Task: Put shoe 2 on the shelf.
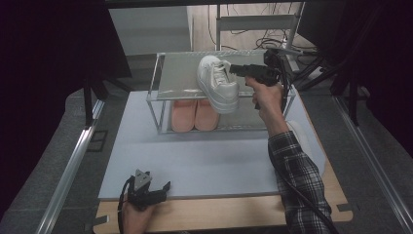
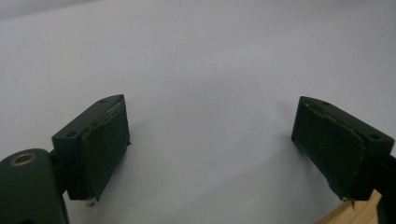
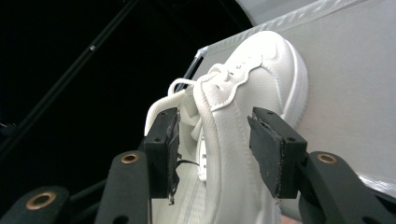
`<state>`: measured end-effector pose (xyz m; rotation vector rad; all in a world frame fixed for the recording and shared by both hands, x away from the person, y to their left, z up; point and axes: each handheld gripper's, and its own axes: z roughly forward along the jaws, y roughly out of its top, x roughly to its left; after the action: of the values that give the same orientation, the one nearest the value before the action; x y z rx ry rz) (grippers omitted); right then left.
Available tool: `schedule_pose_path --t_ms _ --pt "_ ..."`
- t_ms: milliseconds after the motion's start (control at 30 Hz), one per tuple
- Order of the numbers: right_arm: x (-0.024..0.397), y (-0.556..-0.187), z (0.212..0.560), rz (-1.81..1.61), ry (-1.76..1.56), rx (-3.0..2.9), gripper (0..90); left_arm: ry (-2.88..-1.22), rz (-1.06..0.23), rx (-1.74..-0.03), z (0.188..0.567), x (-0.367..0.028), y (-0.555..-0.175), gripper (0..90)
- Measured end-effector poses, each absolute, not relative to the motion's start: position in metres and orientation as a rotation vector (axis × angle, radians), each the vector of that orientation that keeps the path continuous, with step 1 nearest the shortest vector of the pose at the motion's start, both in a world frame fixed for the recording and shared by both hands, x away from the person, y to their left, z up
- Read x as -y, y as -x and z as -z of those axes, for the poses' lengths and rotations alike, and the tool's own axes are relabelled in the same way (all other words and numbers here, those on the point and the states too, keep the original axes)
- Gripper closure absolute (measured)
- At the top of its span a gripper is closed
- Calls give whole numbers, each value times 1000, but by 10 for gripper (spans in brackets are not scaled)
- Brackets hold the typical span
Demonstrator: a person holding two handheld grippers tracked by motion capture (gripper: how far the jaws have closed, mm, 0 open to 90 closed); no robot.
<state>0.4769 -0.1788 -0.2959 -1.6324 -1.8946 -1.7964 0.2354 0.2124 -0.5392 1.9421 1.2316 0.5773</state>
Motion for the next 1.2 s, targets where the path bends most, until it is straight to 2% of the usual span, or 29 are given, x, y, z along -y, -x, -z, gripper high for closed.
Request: schedule_pose_path --t_ms 300,367,667,967,1200 --pt "196 -463 292 1824 1601 1927 513 -1941 -579 -1232 539 -212 -235 110" --pt "204 -457 294 1833 1562 1944 587 -1940 -580 -1232 539 -212 -235 110" --pt "220 -433 307 1832 1500 2020 691 -1939 -581 -1232 539 -212 -235 110" --pt "219 -405 323 1832 1384 2087 866 -1937 -581 -1233 540 -212 -235 111" --pt "213 -388 335 1837 1313 2113 891 -1937 -582 -1233 540 -212 -235 111"
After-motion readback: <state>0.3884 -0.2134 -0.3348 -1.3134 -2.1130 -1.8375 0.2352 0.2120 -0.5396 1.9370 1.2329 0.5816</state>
